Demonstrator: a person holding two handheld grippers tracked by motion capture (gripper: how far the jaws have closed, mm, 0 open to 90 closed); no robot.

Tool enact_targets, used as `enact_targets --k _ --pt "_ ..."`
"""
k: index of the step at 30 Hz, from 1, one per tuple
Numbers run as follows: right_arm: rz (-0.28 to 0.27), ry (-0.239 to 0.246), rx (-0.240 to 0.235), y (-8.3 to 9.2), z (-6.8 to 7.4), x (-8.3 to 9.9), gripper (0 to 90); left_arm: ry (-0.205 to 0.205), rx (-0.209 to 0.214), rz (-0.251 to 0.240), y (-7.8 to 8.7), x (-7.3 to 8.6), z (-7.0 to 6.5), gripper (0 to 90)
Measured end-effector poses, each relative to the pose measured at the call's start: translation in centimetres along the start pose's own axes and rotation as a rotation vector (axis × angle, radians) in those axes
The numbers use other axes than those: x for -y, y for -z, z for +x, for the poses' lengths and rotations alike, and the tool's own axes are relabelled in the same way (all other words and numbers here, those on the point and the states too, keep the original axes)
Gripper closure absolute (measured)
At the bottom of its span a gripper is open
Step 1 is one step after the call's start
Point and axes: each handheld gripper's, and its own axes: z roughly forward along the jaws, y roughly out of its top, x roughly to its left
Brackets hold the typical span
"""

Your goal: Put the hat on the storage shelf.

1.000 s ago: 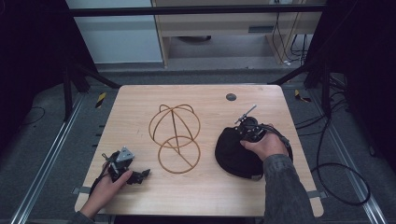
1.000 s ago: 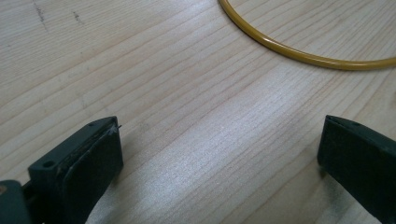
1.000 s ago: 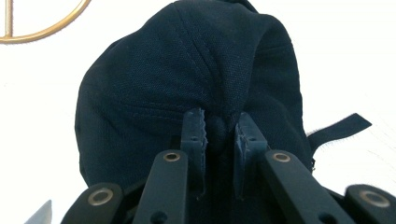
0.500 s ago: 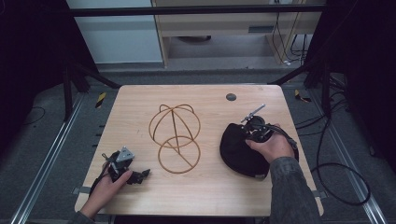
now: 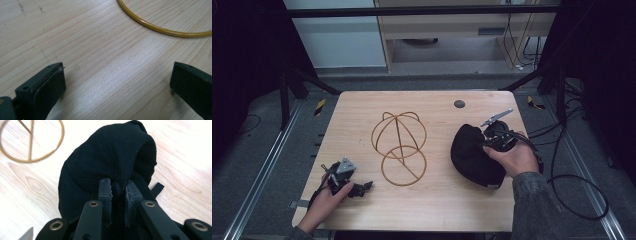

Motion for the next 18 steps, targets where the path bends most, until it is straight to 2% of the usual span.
enact_targets --k 4,18 --pt "-0.046 -0.008 -0.006 1.3 0.2 -0.4 78.8 0.0 0.0 0.0 0.0 0.0 0.0 0.0" --pt "-0.134 0.015 -0.015 4.1 1.2 -1.5 78.8 0.002 -0.001 -0.004 0.0 0.1 0.0 0.0"
